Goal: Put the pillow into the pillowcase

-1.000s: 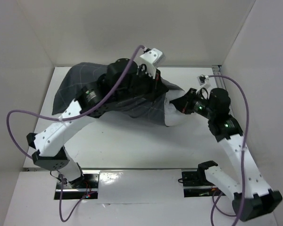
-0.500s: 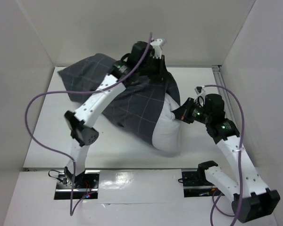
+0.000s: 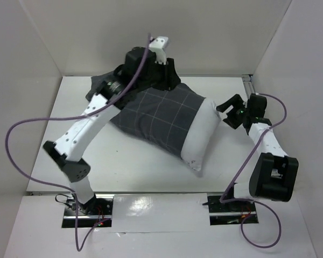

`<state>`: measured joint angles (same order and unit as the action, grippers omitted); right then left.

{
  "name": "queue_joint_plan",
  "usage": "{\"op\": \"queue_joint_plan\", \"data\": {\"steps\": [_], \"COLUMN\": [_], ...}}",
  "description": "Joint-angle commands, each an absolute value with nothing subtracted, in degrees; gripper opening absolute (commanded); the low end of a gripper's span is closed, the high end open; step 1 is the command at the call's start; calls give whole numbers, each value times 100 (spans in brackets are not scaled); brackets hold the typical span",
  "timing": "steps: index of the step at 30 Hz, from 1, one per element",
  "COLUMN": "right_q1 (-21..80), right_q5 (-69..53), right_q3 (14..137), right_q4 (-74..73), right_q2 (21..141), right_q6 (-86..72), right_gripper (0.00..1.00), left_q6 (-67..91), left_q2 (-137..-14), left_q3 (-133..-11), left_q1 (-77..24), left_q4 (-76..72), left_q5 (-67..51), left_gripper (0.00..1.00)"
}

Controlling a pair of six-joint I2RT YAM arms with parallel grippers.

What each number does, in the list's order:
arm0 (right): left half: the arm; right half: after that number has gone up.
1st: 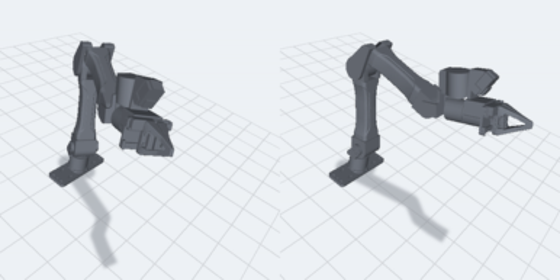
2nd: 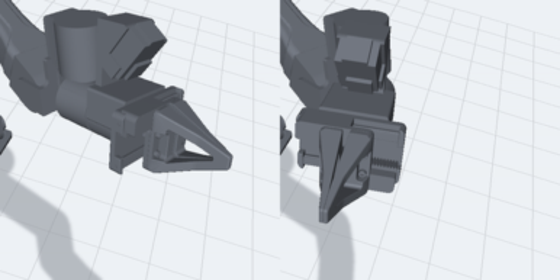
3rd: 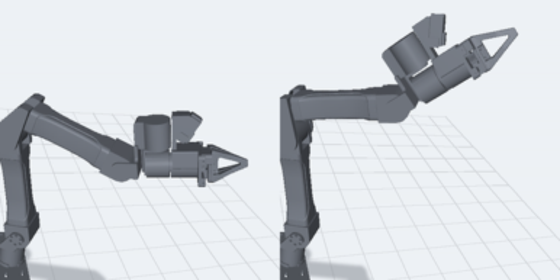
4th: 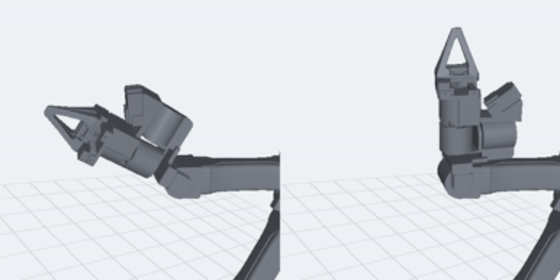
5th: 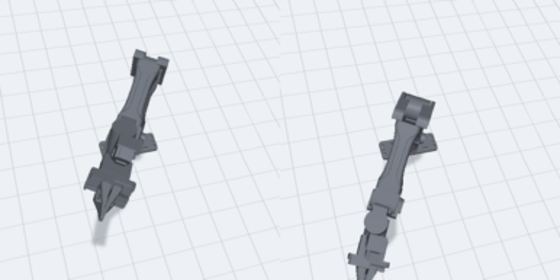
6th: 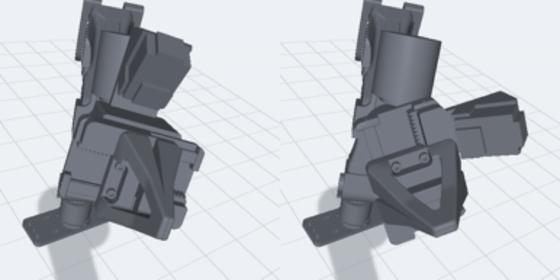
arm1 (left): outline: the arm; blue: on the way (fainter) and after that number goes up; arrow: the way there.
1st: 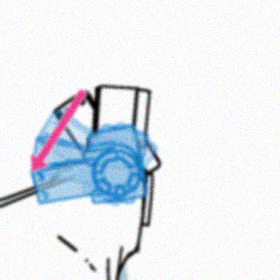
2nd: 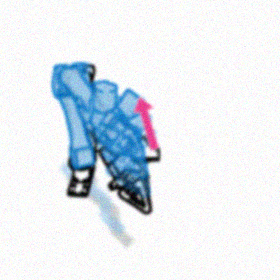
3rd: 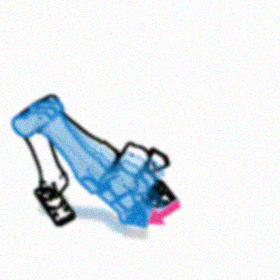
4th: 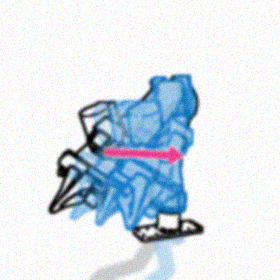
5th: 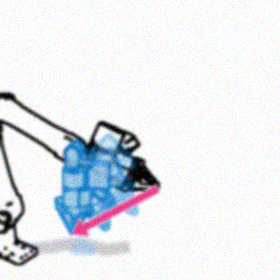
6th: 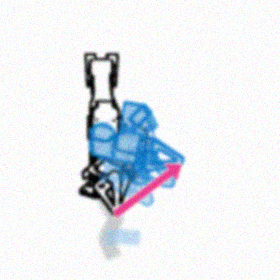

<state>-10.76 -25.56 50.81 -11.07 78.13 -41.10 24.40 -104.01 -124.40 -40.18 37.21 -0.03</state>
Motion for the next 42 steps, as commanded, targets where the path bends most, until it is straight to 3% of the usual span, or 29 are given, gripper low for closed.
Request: {"op": "queue_joint_plan", "data": {"steps": [1, 2, 7, 12, 21, 25, 29, 33, 34, 39, 40, 41, 42], "right_q1": [-1369, -1432, -1494, -1494, -1494, -1494, -1389, -1073, -820, 429, 761, 904, 1018], "right_q5": [-2278, -2198, -1819, -2293, -2891, -3067, -3366, -3752, -3875, -3691, -3839, -3928, -3929], "right_q3": [5484, 5484, 5791, 5538, 4852, 4720, 4527, 4255, 4106, 3718, 3779, 3901, 4094], "right_q4": [-1344, -1345, -2090, -2486, -3023, -3076, -3015, -2629, -2358, -944, -401, -108, 77], "right_q2": [7419, 7287, 6760, 6399, 5916, 5862, 5862, 5862, 5862, 6371, 6694, 6845, 6977], "right_q6": [-3981, -4034, -3727, -3288, -2839, -2777, -2725, -2777, -2838, -3576, -3734, -3927, -3929], "right_gripper": [87, 89, 94, 100, 100, 100, 100, 100, 100, 96, 93, 70, 55], "left_q6": [2337, 2338, 2390, 2391, 2329, 2522, 2575, 2575, 2575, 2505, 2418, 2347, 2294], "left_q2": [-10037, -10089, -10625, -11302, -11864, -12015, -11954, -11953, -11892, -11593, -11471, -11409, -11347], "left_q3": [-12261, -12261, -12182, -12532, -12595, -12595, -12542, -12726, -12779, -13165, -13218, -13271, -13385], "left_q1": [-4200, -4288, -4859, -5237, -5660, -5660, -5660, -5660, -5660, -5660, -5712, -5713, -5713], "left_q4": [3839, 4084, 4447, 4807, 4974, 5167, 5221, 5396, 5396, 5458, 5327, 5248, 5169], "left_q5": [685, 807, 1317, 1897, 2373, 2706, 2812, 2865, 2804, 2041, 1665, 1426, 1128], "left_gripper": [52, 51, 66, 77, 80, 69, 47, 15, 1, 0, 0, 0, 0]}}
